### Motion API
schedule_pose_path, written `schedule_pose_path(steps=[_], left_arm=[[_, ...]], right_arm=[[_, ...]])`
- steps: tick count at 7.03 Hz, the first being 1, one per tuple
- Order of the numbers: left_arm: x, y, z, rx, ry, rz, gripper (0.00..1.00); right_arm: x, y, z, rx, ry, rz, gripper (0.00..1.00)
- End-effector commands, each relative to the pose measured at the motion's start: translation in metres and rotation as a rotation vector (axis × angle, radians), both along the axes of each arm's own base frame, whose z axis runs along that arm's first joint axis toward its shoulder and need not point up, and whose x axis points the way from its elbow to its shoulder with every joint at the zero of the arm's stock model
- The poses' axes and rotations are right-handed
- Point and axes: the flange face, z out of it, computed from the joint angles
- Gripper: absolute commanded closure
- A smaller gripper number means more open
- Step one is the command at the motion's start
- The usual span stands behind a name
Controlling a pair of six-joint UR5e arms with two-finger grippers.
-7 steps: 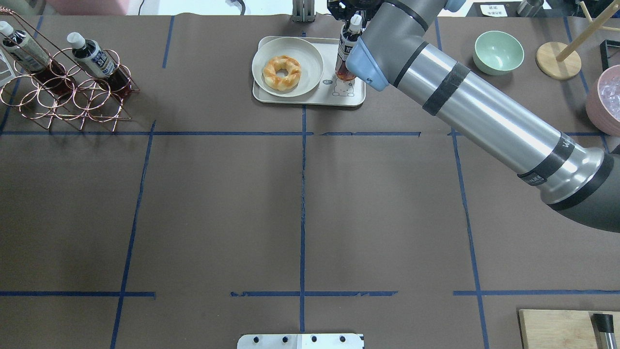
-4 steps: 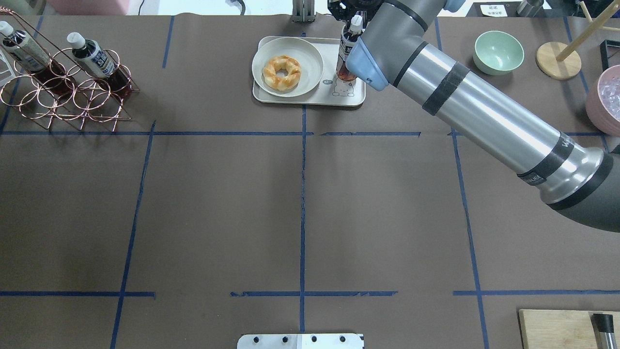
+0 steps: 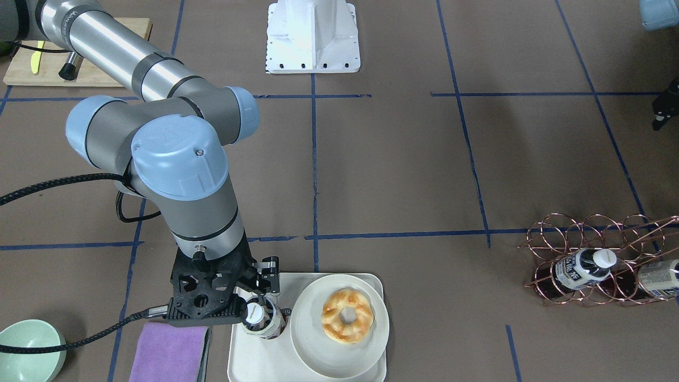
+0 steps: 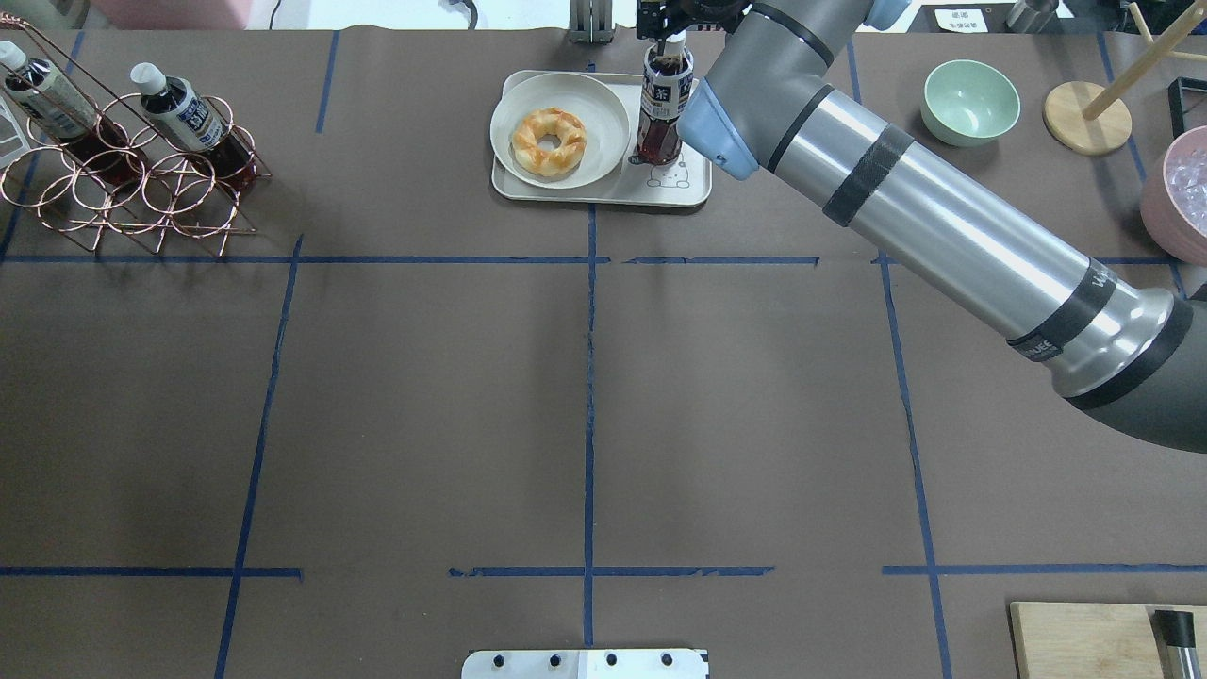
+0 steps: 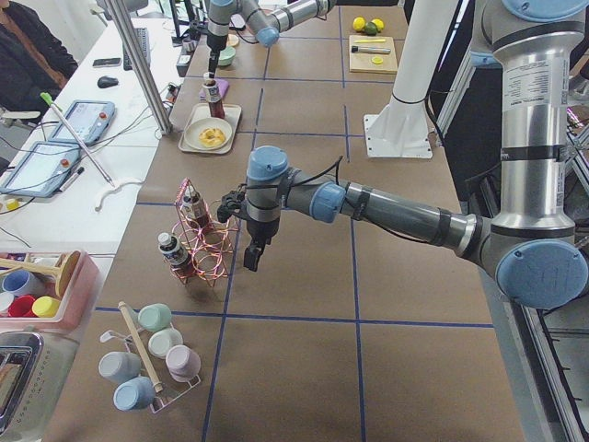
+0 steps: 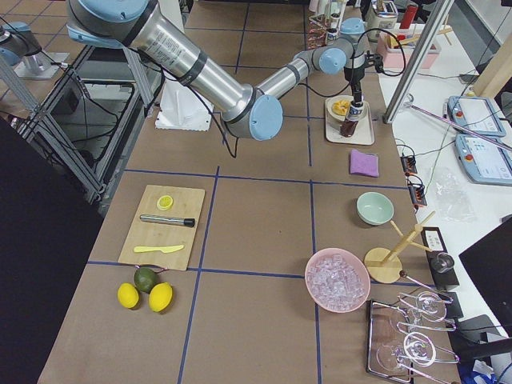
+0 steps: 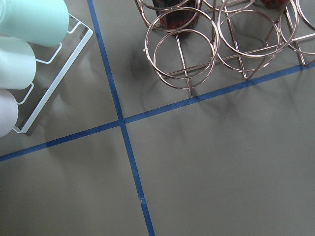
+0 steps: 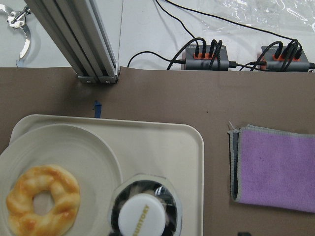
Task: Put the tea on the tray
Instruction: 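Release the bottle on the tray beside the plate and raise the right gripper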
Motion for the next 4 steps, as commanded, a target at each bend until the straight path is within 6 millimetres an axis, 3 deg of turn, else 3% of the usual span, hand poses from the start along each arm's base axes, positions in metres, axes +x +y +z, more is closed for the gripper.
schedule_pose_path(steps=[1,2,3,4], left_arm=[[0.0,0.0,0.001,-0.001,-0.001,0.0,0.0],[0.0,0.0,0.002,-0.003,-0.001,0.002,0.0],[0.0,0.0,0.004,-0.006,-0.003,0.001,0.0],[-0.001,0.0,0.004,-0.008,-0.003,0.0,0.0]], right_arm=[[0.004,0.001,-0.008,0.001,-0.022,-0.012,0.0],[0.021,0.003,-0.019,-0.021,-0.076,-0.045,0.0],[0.052,0.009,-0.019,-0.044,-0.134,-0.069,0.0],[0.081,0.049,-0.009,-0.048,-0.144,-0.082,0.0]])
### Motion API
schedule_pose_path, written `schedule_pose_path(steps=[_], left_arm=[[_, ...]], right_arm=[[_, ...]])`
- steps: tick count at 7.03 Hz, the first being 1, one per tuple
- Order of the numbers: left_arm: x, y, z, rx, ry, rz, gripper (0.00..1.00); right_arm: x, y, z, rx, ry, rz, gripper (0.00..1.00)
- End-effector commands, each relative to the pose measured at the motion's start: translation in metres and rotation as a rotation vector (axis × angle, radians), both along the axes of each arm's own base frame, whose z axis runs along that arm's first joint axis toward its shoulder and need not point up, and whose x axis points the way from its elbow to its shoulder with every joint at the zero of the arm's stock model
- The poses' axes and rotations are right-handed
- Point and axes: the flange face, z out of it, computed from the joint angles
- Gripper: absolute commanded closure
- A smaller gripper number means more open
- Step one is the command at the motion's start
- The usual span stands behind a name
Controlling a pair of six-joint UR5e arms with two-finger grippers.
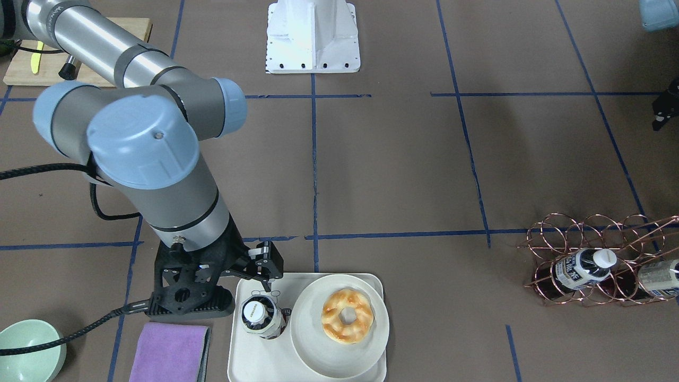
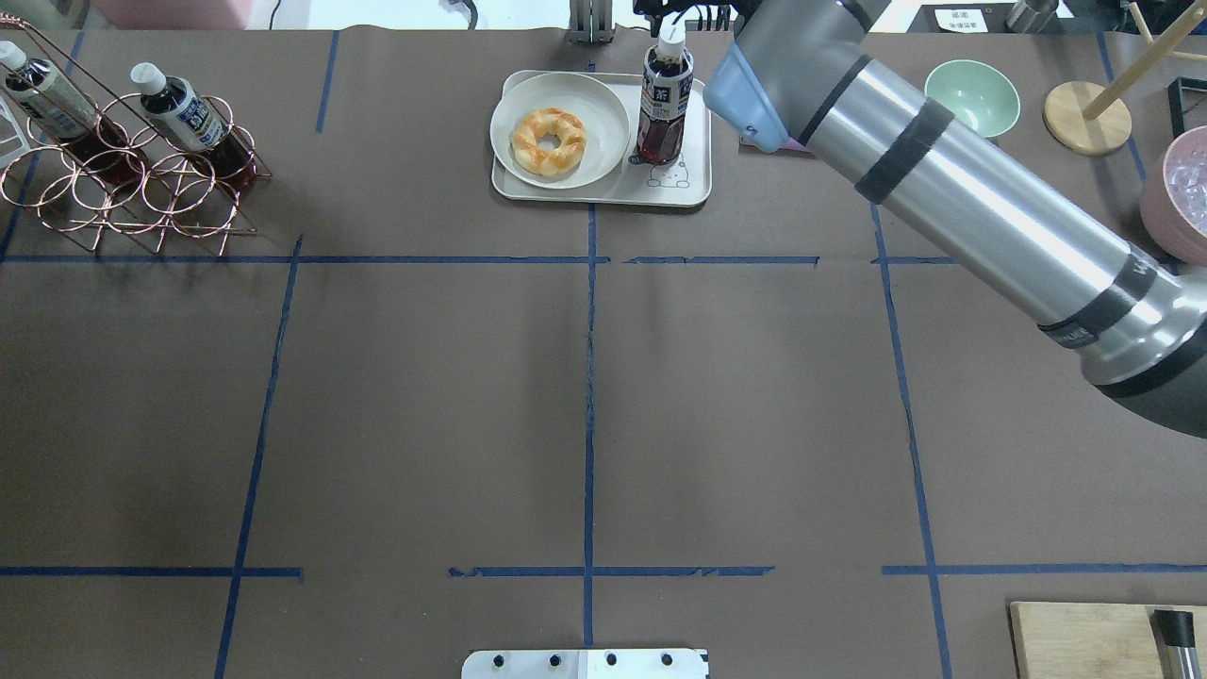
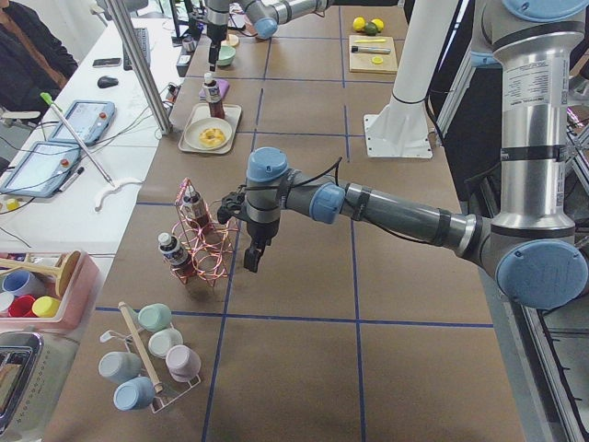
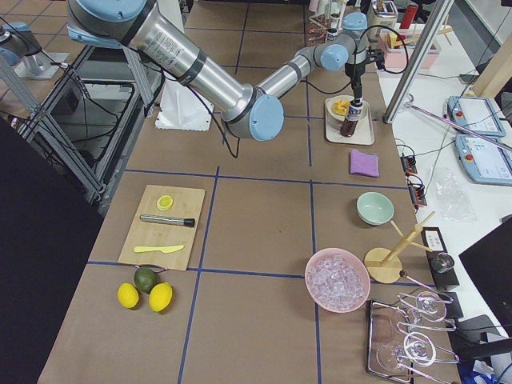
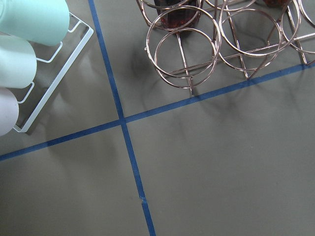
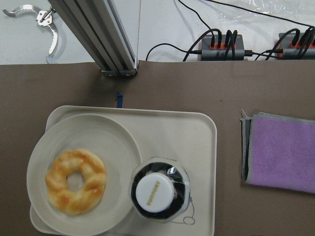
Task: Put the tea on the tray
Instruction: 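Release the bottle on the tray beside the plate and raise the right gripper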
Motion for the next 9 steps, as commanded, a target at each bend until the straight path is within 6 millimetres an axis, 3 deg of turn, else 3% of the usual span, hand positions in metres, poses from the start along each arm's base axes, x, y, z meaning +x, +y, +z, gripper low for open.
schedule_pose_path(steps=[1,2,3,4,5,7,9], left_arm=[[-0.001,0.002,0.002,-0.004,0.0,-0.001,0.0],[-0.003,0.003,0.004,-0.008,-0.001,-0.004,0.0],[-0.006,0.006,0.009,-0.024,-0.002,-0.01,0.0],[-0.022,0.007,0.023,-0.055,-0.007,-0.043,0.0],[-0.033,0.01,0.039,-0.087,0.015,-0.05,0.0],[-0.072,0.015,0.09,-0.159,0.095,-0.072,0.0],[-0.078,0.023,0.101,-0.248,0.197,-0.097,0.0]], right_arm=[[0.062,0.075,0.007,-0.014,-0.029,-0.026,0.0],[0.087,0.113,0.015,-0.024,-0.019,-0.028,0.0],[0.117,0.149,0.045,0.016,0.0,-0.058,0.0],[0.146,0.178,0.087,0.069,0.042,-0.111,0.0],[0.176,0.191,0.132,0.093,0.098,-0.153,0.0],[0.259,0.202,0.227,0.125,0.174,-0.264,0.0],[0.354,0.222,0.328,0.098,0.16,-0.334,0.0]])
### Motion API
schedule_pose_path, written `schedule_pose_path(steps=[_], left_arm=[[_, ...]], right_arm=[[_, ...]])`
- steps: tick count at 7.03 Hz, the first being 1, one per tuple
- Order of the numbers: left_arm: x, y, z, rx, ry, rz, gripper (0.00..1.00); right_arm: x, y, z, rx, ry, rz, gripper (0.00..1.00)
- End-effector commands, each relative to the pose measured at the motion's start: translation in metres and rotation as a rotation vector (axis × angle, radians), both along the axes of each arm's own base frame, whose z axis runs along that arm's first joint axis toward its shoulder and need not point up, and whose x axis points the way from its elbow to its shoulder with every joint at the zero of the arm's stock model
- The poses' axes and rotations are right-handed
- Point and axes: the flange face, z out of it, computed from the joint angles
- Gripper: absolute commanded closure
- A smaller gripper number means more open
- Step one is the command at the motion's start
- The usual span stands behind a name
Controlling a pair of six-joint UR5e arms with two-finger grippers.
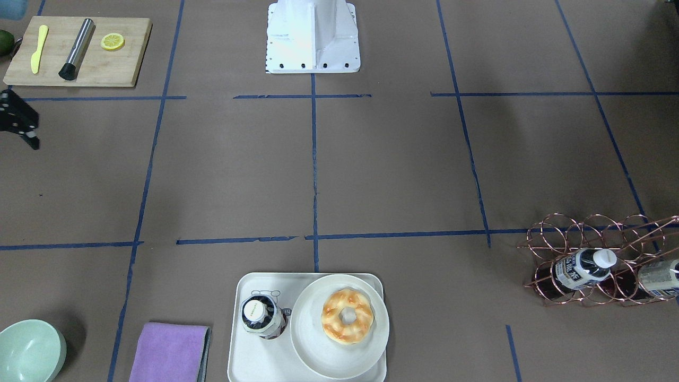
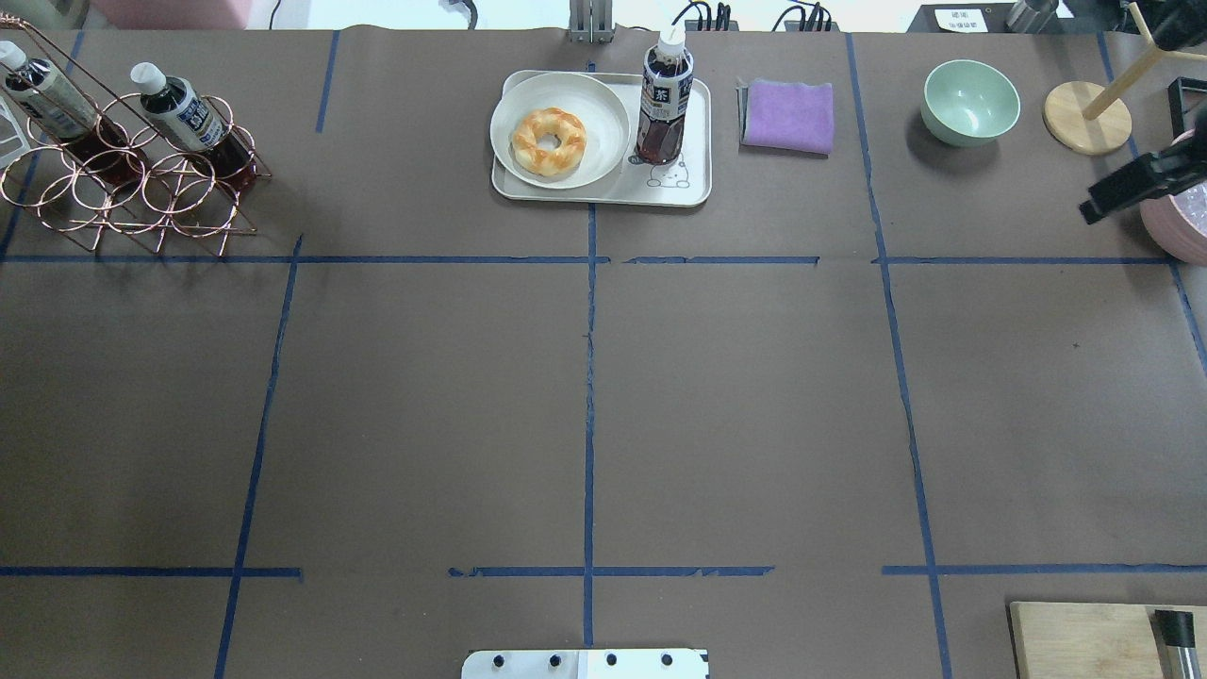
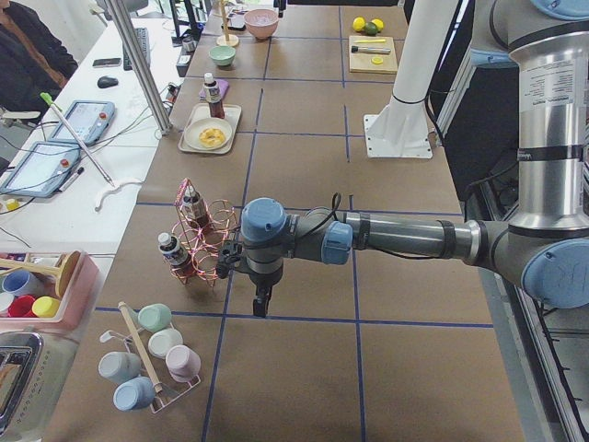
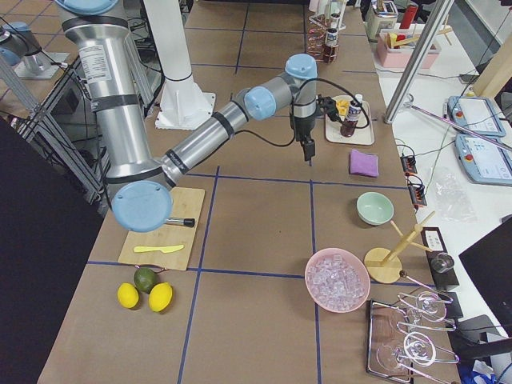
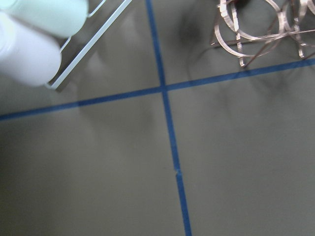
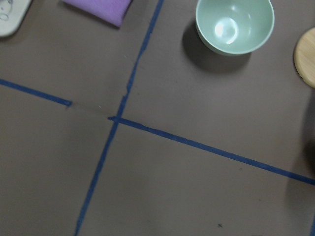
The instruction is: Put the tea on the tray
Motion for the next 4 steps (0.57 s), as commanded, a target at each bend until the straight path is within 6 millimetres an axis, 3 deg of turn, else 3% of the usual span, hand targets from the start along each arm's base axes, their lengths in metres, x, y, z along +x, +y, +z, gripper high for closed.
schedule_pose_path(steps=[1,2,3,4], left_arm=[[-0.004,0.008,0.006,-0.078,0.106,-0.019,0.0],[-0.004,0.011,0.014,-0.085,0.106,-0.014,0.0],[-0.005,0.019,0.023,-0.1,0.099,-0.016,0.0],[-0.005,0.02,0.024,-0.104,0.095,-0.017,0.0]], right_arm=[[0.101,0.023,0.115,-0.076,-0.084,-0.037,0.0],[0.122,0.022,0.159,-0.134,-0.137,-0.024,0.0],[0.124,0.007,0.149,-0.106,-0.128,-0.022,0.0],[0.126,0.015,0.17,-0.146,-0.112,-0.018,0.0]])
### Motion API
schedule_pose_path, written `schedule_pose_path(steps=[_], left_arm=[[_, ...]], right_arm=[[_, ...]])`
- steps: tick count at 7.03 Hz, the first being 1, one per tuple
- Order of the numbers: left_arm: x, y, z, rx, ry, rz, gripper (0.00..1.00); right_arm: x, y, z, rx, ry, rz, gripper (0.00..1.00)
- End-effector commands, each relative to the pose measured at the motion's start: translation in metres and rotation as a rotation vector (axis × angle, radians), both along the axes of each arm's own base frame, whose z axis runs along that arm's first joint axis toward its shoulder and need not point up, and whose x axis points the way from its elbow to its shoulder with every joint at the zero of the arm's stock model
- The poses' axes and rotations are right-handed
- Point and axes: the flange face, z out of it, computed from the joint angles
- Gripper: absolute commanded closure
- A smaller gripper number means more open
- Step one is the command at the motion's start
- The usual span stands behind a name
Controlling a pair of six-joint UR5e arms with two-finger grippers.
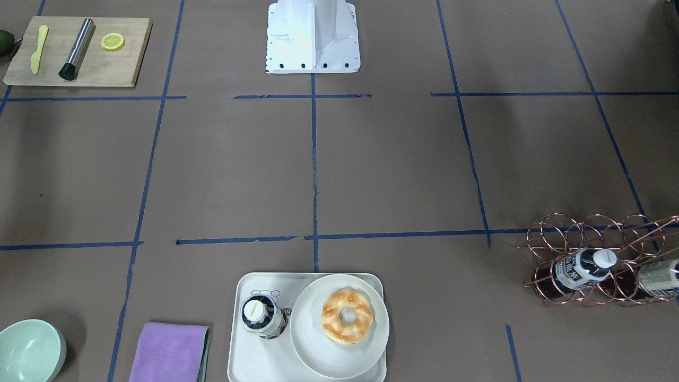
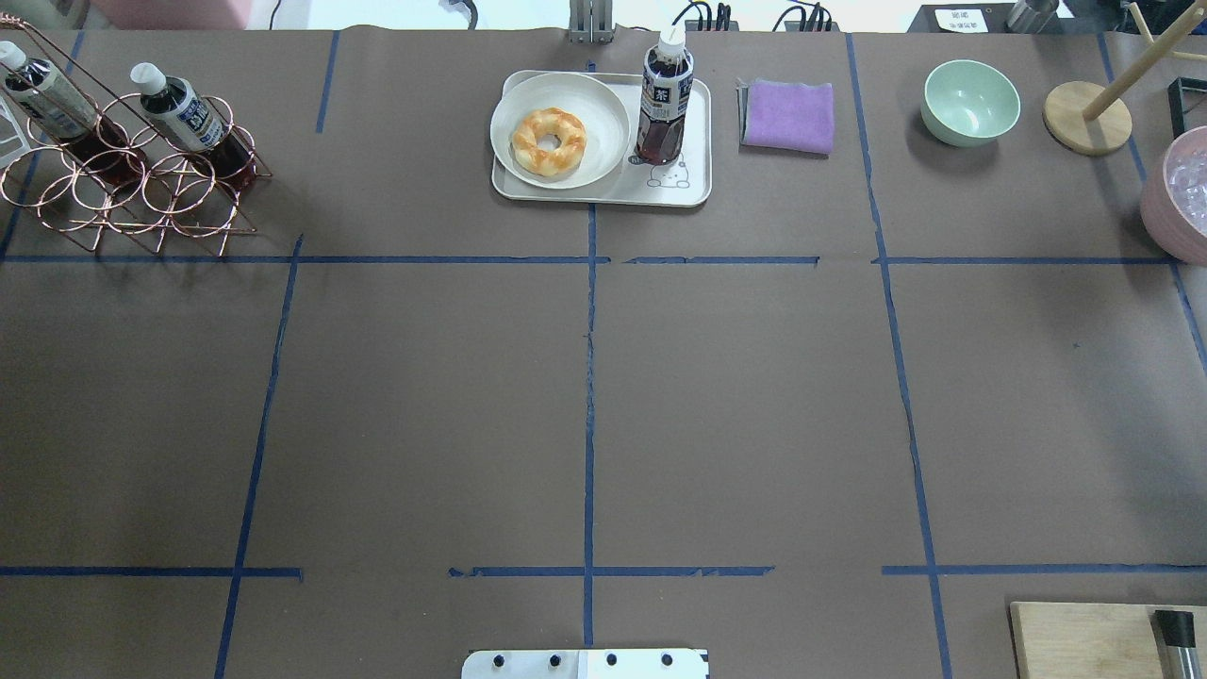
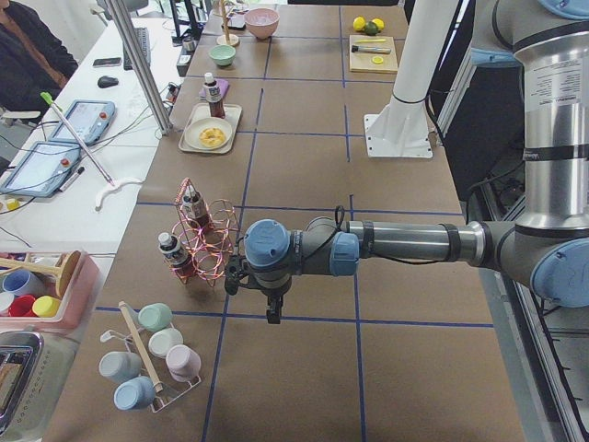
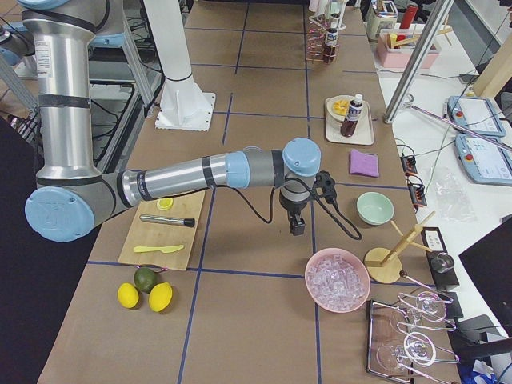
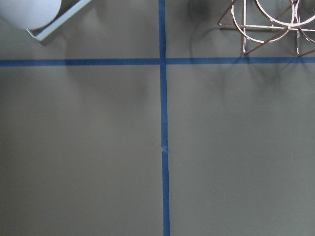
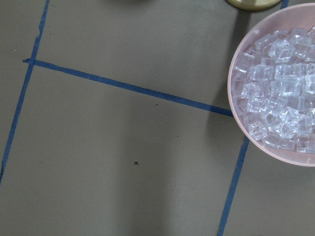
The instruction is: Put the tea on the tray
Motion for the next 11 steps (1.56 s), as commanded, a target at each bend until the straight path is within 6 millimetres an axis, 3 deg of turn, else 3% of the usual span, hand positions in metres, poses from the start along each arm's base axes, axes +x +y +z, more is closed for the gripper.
schedule_pose_path(steps=[1,2,3,6,9,11], left_arm=[[0.0,0.004,0.006,-0.013,-0.002,-0.001,0.0],[0.0,0.004,0.012,-0.021,-0.001,0.002,0.0],[0.0,0.002,0.014,-0.022,-0.001,0.001,0.0],[0.0,0.001,0.014,-0.02,-0.001,0.001,0.0],[0.0,-0.001,0.012,-0.016,-0.001,0.001,0.0],[0.0,-0.001,0.012,-0.016,-0.001,0.002,0.0]], right_arm=[[0.019,0.01,0.054,-0.096,0.049,0.027,0.0],[0.036,0.021,0.106,-0.209,0.032,0.066,0.0],[0.042,0.027,0.117,-0.23,0.023,0.078,0.0],[0.059,0.026,0.109,-0.19,-0.006,0.12,0.0],[0.059,0.031,0.116,-0.158,-0.007,0.141,0.0],[0.064,0.022,0.104,-0.157,-0.013,0.165,0.0]])
